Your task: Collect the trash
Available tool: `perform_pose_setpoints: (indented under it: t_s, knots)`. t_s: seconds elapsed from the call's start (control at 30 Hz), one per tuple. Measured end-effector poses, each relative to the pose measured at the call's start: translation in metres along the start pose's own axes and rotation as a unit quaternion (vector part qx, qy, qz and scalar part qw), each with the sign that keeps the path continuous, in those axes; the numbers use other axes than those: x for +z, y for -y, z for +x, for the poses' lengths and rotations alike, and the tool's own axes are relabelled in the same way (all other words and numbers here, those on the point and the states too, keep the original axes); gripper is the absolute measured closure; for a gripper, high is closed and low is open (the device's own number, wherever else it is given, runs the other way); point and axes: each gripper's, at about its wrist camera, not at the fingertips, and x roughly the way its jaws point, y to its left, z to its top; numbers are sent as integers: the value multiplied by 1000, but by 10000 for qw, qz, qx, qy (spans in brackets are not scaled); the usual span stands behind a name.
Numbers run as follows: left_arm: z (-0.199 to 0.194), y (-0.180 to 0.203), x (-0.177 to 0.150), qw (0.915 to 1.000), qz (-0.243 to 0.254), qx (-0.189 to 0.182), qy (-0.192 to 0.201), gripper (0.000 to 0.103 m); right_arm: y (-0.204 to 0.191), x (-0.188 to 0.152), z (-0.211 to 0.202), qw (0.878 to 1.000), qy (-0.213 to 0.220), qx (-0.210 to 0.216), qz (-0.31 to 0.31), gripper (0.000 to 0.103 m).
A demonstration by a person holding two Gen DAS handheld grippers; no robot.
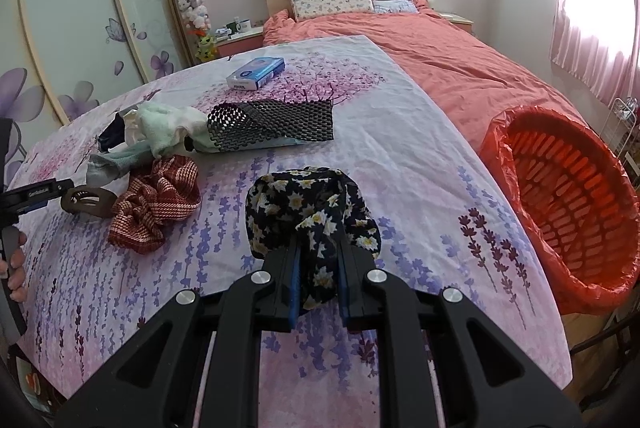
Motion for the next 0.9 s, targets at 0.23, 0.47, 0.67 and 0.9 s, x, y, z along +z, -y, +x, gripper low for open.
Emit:
perform_pose_setpoints:
  t_s: [0.23,0.47,0.67,0.9]
  knots:
    - [-8,0,-7,9999,-124,-6,4,23,-4,-1,-1,10000,2,24,-31,88]
    - [-32,8,-8,9995,-63,-119,286,22,-3,-2,-2,10000,12,34,-27,88]
    - [-54,36,-30,9984,283,-323,361,21,-2,-4,-4,10000,19,59,-28,88]
    - [-40,44,-50,9982,575,-110,113,21,1,-4,-5,10000,24,64,-3,88]
